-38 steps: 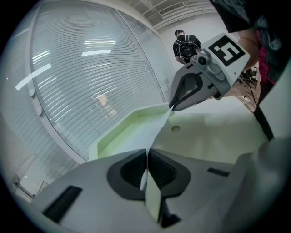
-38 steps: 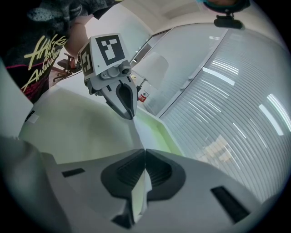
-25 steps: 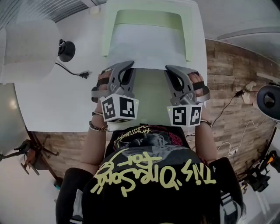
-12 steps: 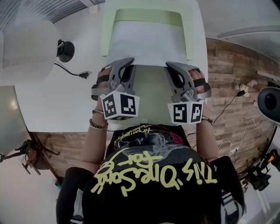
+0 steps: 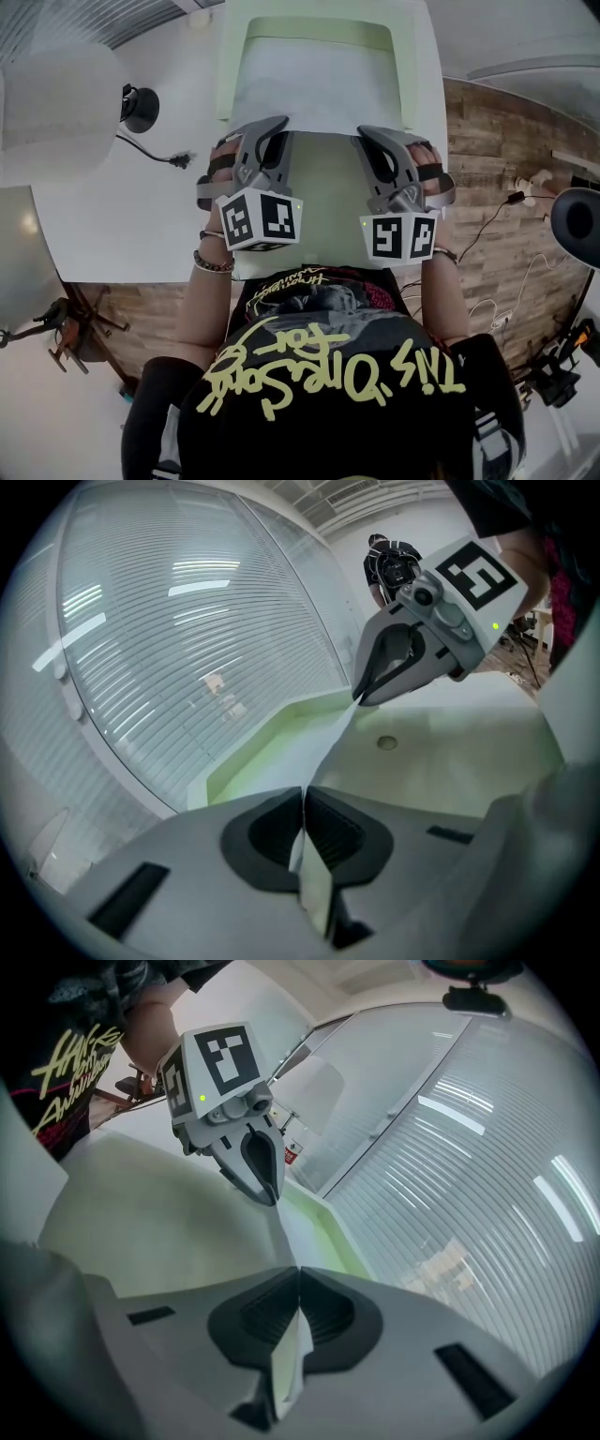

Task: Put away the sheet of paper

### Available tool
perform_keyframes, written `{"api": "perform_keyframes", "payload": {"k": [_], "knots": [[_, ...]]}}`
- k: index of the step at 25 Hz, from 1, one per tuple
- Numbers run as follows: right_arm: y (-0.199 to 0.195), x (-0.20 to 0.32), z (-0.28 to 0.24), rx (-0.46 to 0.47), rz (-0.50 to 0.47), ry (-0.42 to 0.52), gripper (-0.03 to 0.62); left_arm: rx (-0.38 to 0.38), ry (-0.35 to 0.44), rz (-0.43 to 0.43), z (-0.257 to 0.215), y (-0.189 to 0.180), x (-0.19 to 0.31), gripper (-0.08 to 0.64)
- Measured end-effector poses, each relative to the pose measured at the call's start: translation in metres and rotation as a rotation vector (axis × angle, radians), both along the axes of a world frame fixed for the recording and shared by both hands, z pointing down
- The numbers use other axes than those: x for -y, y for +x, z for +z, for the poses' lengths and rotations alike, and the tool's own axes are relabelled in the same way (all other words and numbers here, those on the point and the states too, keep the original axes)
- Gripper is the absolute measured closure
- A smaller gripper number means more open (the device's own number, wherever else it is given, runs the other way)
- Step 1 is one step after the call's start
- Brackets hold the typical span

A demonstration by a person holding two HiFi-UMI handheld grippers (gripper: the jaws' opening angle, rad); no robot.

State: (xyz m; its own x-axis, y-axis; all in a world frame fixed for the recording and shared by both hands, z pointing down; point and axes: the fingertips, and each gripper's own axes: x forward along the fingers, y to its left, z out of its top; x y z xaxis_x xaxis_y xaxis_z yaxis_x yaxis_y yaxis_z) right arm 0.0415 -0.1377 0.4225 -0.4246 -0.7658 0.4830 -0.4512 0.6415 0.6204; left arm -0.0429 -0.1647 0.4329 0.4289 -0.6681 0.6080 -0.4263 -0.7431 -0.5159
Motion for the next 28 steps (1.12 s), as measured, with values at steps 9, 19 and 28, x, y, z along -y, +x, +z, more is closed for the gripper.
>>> {"api": "perform_keyframes", "payload": {"k": [9,19,28], "knots": [[0.002,0.007,-0.001,-0.001,0.022,-0.002,0.583,0.004,0.004,-0.005,0.0,0.002,0.007,0.549],[0.002,0.014,0.001,-0.001,0.04,-0.015,0.583,0.021,0.008,-0.01,0.0,0.002,0.015,0.549],[0.004,0.019,0.002,-0.014,0.044,-0.025,0.583,0.027,0.008,-0.021,0.001,0.003,0.019,0.549]]}}
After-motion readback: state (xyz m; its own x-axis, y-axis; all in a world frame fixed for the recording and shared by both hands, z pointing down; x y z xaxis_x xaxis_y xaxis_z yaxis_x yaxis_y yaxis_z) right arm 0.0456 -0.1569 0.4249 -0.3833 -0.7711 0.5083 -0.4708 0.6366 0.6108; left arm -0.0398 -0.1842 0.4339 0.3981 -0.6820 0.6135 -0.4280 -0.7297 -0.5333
